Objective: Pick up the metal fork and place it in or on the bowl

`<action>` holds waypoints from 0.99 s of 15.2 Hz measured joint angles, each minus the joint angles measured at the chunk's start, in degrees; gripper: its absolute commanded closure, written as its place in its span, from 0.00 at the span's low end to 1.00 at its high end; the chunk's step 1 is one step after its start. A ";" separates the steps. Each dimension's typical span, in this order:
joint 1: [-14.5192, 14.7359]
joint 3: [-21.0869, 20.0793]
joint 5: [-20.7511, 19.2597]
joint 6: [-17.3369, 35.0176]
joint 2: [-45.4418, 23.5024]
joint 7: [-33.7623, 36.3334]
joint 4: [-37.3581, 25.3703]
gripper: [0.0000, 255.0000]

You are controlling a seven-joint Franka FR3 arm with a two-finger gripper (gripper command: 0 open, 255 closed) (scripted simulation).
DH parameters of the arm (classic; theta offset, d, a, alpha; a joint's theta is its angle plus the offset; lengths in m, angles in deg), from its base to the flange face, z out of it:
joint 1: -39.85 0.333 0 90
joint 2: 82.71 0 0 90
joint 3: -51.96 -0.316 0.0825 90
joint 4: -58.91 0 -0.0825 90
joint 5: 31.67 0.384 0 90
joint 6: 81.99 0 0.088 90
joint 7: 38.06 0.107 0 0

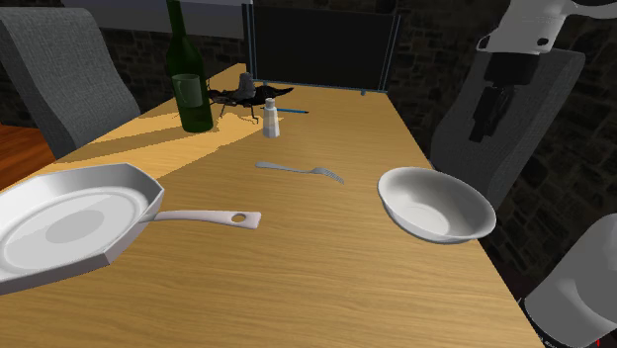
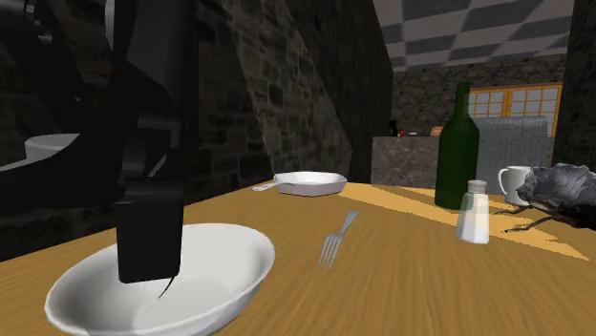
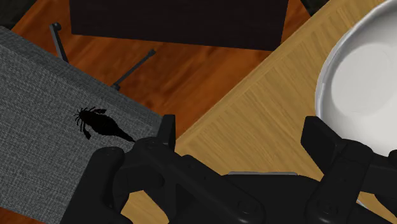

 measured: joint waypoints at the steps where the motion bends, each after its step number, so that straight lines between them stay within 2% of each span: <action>1: 0.00 0.00 0.00 0.00 0.00 0.00 0.00 0.00; 9: 3.61 -4.94 2.68 5.99 -11.46 1.19 -5.20 0.00; 15: 6.25 -9.07 3.62 9.42 -23.03 2.46 -13.14 0.00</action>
